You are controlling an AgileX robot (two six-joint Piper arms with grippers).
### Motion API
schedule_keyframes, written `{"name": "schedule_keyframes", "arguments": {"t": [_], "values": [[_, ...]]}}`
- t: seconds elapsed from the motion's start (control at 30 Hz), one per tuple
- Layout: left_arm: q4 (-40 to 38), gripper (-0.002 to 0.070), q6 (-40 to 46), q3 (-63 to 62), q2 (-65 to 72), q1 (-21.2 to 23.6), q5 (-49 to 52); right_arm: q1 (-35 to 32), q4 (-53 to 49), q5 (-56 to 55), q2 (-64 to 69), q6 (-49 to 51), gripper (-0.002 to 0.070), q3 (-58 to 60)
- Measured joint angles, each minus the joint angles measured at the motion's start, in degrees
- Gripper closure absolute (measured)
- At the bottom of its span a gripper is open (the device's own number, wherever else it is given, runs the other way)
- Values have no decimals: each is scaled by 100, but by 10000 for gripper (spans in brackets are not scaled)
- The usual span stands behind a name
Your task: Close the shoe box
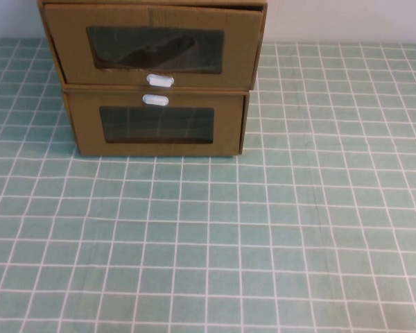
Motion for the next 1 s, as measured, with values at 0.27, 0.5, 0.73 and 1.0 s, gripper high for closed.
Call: {"name": "schedule_keyframes", "arguments": {"t": [0.27, 0.5, 0.73, 1.0], "values": [[18, 680, -13, 0, 0, 0, 0, -136, -518, -134, 0, 716, 690, 227], [18, 680, -16, 0, 0, 0, 0, -136, -539, -148, 0, 697, 690, 236], [24, 680, -16, 0, 0, 0, 0, -136, -548, -156, -11, 691, 690, 236], [32, 680, -16, 0, 0, 0, 0, -136, -548, -156, -11, 691, 690, 236]]}}
